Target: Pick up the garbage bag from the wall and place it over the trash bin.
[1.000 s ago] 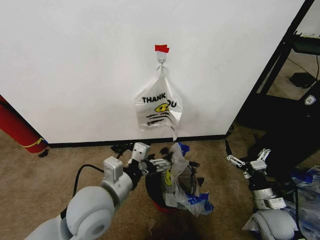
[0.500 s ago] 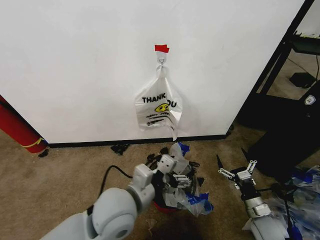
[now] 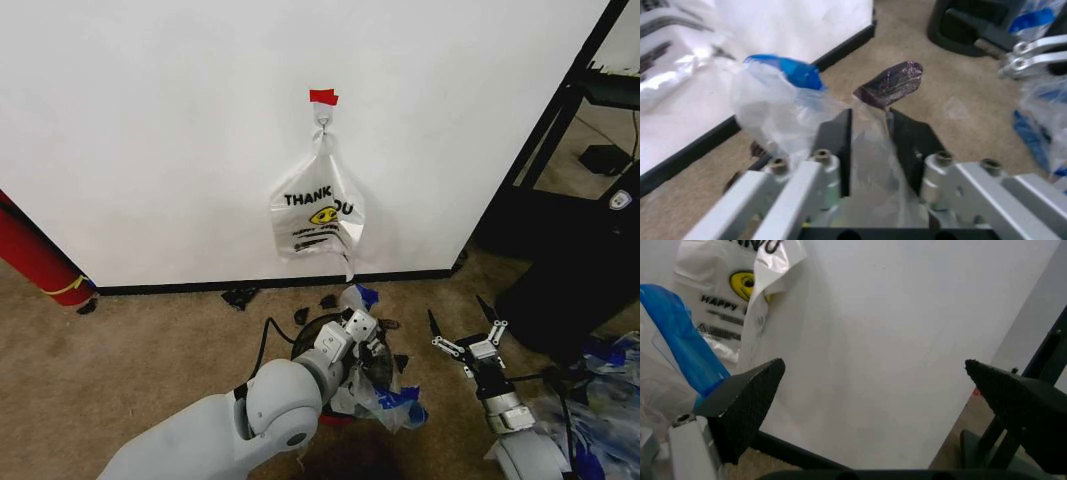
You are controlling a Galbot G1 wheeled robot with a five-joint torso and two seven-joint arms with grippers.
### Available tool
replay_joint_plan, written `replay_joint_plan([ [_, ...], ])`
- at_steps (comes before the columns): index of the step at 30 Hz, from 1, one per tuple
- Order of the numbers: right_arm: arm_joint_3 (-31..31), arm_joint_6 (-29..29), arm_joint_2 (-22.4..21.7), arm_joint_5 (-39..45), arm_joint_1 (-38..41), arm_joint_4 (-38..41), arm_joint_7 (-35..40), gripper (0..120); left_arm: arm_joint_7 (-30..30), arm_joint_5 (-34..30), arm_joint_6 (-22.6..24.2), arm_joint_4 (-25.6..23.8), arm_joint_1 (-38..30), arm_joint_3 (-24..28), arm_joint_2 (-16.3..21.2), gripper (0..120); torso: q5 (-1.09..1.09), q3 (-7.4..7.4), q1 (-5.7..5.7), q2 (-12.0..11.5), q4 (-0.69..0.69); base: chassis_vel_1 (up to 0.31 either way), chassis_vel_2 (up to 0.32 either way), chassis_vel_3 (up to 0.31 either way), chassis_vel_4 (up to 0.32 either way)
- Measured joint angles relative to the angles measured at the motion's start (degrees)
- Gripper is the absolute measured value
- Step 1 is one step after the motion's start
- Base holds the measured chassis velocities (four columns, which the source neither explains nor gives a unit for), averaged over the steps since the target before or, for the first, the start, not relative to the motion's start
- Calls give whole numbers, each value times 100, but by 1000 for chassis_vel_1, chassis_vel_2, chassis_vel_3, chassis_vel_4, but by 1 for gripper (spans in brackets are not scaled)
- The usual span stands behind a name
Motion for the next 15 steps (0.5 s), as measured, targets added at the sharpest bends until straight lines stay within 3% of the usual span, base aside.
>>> replay_joint_plan([
  [4,-7,0,12,-6,4,1,1,100,-49,6,13,-89,73,-86,168,0,-1,0,0,0,2,0,0,0,0],
  [11,-124,1,50,-10,61,-106,3,100,-137,-197,13,-285,319,-388,319,0,-1,0,0,0,1,0,0,0,0],
  [15,-298,-22,19,502,107,-146,-207,100,-146,-264,6,-310,626,-733,425,0,-1,0,0,0,1,0,0,0,0],
])
